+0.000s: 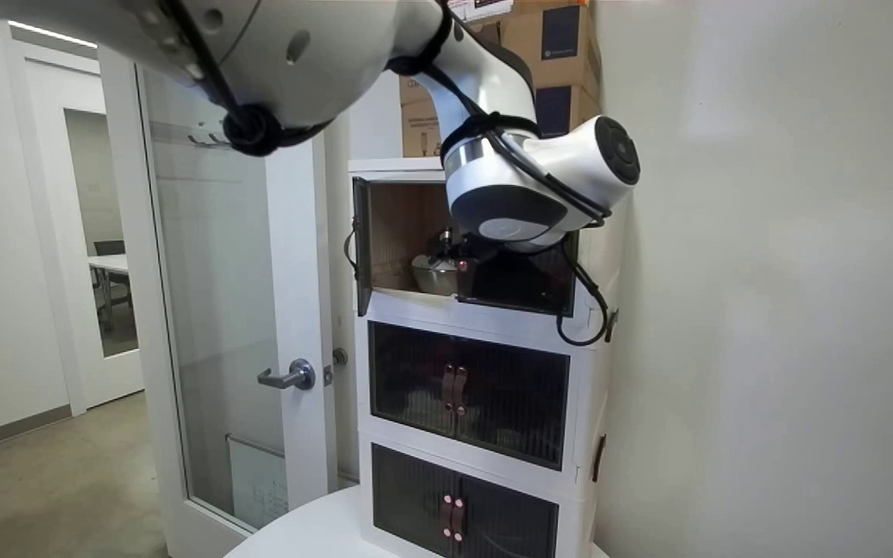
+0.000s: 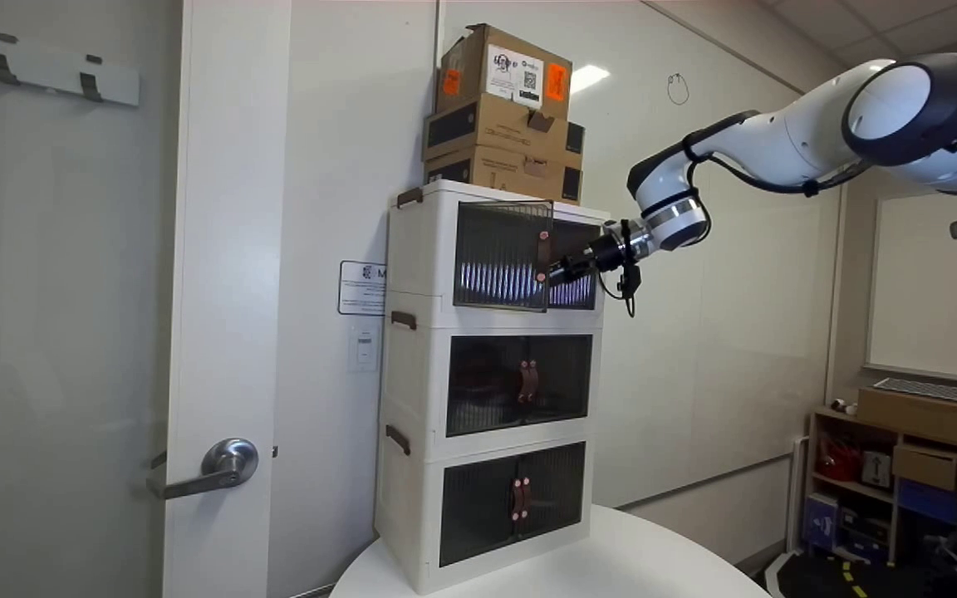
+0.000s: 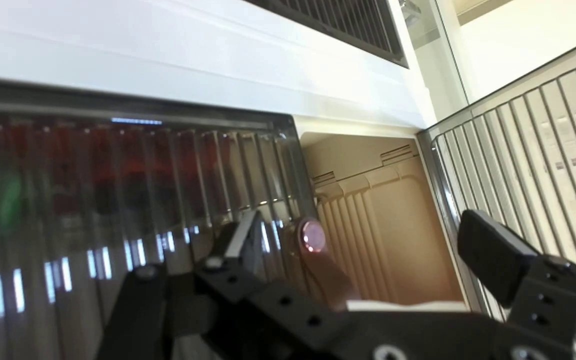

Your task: Open the top left and right cabinet doors

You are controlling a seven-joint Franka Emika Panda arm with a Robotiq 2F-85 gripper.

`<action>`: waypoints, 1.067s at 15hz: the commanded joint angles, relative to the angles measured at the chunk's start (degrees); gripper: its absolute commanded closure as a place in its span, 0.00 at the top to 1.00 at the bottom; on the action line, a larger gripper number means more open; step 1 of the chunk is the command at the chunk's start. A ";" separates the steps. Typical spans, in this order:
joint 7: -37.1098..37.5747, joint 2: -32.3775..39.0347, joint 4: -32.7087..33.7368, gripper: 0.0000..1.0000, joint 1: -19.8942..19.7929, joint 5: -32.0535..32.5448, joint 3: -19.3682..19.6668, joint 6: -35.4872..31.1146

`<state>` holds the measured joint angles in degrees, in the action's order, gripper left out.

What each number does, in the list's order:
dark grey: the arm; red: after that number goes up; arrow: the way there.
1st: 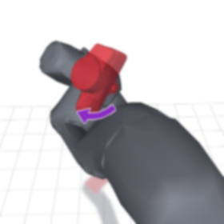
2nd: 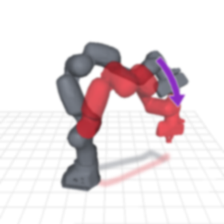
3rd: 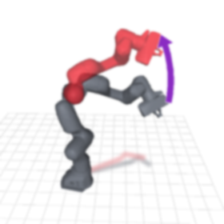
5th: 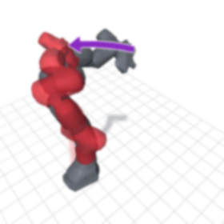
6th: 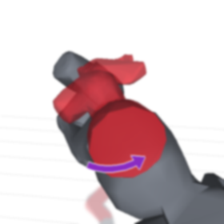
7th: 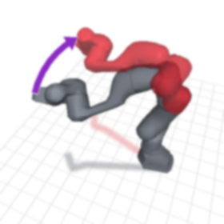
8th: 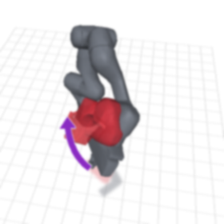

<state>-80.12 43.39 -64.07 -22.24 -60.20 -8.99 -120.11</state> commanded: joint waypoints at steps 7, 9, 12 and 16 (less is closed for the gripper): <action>-1.67 -5.47 1.57 1.00 -0.19 -1.17 -0.83 -0.76; -1.75 -6.41 0.34 1.00 -0.20 -2.59 -1.56 -0.91; -0.59 -6.88 -0.66 1.00 0.37 -2.66 -2.08 -0.38; 0.12 -6.47 -1.36 1.00 0.94 -1.69 -2.42 -0.82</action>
<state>-80.18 37.11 -64.59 -21.70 -61.40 -11.10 -120.27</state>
